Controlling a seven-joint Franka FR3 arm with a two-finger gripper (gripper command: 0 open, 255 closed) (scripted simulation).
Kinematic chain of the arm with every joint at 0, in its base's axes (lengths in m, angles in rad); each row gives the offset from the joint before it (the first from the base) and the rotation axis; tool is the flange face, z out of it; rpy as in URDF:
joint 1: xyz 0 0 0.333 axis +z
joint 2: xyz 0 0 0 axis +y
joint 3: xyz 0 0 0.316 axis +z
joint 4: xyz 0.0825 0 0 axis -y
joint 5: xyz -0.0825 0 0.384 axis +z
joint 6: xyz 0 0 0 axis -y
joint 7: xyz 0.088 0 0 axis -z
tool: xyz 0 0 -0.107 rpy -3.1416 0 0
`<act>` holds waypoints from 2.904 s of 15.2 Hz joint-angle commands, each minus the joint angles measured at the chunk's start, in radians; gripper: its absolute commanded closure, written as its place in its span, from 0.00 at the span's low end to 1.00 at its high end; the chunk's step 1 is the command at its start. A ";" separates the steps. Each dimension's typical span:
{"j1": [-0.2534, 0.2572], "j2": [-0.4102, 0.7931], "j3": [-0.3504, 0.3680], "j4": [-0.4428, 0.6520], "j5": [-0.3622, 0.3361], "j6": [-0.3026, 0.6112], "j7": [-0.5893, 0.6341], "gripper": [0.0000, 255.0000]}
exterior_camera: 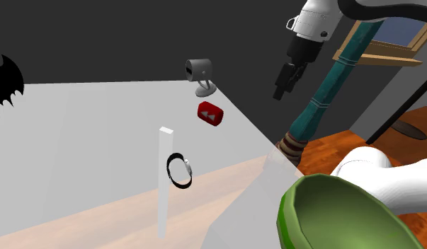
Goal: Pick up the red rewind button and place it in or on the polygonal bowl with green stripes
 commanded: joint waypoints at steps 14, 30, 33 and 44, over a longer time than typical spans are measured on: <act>0.096 0.210 0.257 0.114 0.127 0.176 0.208 0.00; 0.110 0.268 0.318 0.055 0.140 0.310 0.248 0.00; 0.110 0.268 0.318 0.056 0.140 0.310 0.248 1.00; 0.109 0.268 0.315 0.082 0.138 0.283 0.248 1.00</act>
